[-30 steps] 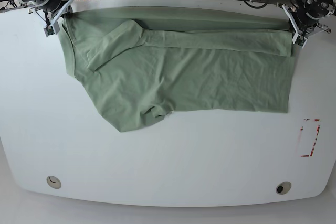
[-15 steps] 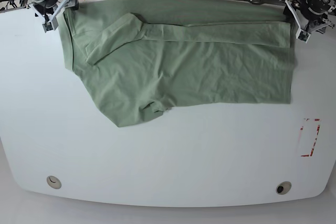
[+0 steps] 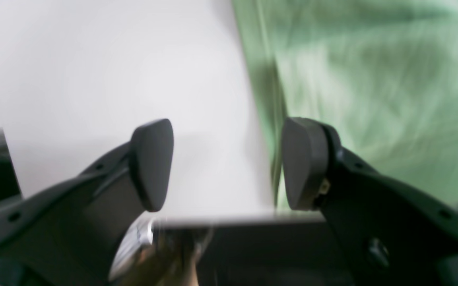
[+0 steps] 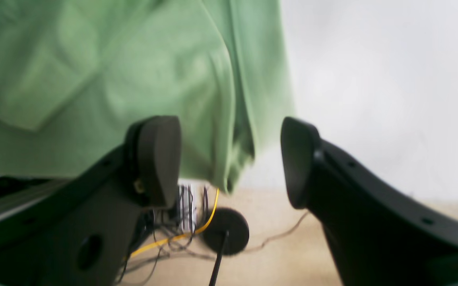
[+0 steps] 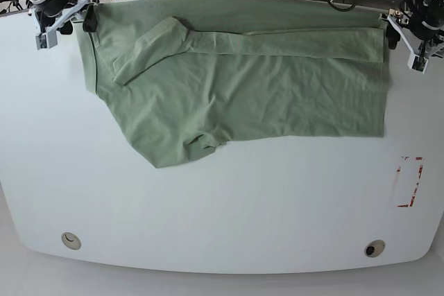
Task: Fold the T-shirt properly
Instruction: 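Release the shirt and move both grippers to the shirt's hem edge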
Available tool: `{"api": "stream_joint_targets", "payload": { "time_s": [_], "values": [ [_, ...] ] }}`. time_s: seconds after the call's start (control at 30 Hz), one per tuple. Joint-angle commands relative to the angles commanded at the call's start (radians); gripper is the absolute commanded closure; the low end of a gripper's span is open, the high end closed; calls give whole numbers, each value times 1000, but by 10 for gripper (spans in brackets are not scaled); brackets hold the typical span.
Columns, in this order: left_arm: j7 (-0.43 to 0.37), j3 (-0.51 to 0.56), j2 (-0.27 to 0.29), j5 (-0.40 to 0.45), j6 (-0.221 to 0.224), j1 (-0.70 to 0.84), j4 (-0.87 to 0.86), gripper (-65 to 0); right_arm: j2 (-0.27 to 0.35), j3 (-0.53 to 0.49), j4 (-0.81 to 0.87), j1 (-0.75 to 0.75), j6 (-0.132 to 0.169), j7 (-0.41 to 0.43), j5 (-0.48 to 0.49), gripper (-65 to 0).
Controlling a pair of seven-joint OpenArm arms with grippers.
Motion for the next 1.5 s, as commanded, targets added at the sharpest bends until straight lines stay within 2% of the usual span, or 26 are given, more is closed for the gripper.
{"api": "stream_joint_targets", "payload": {
  "time_s": [0.1, 0.3, 0.57, 0.7, 0.77, 0.87, 1.0, 1.17, 1.33, 1.5],
  "values": [
    [0, 2, 2, 41, 0, -63, -2, -397, 2, -2, 0, 63, 0, 0, 0, -373],
    [0, 48, 3, 180, 0, -212, -8, -397, 81, -112, -34, 215, 0, -46, -2, -373],
    [0, 86, 25, 307, 0, -393, -83, -397, 144, -230, -261, 446, 0, -40, -2, -371],
    [0, 86, 25, 315, 0, -456, -147, -397, 172, -282, -419, 559, 0, -37, -2, -371],
    [-3, 86, 25, 315, 0, -462, -170, -397, 189, -301, -466, 586, 0, -9, -2, -371],
    [-5, 87, 25, 315, 0, -502, -213, -397, 206, -411, -572, 657, 0, 58, -52, -371],
    [-5, 87, 25, 310, 4, -520, -273, -397, 193, -482, -672, 732, 0, 110, -201, -371],
    [-5, 89, 25, 310, 1, -528, -295, -397, 153, -511, -825, 812, 0, 218, -358, -371],
    [-6, 87, 41, 310, 2, -532, -295, -397, 153, -575, -999, 858, 0, 321, -376, -371],
    [-6, 89, 44, 313, 10, -535, -333, -404, 129, -618, -1039, 858, 0, 365, -377, -371]
  ]
}}
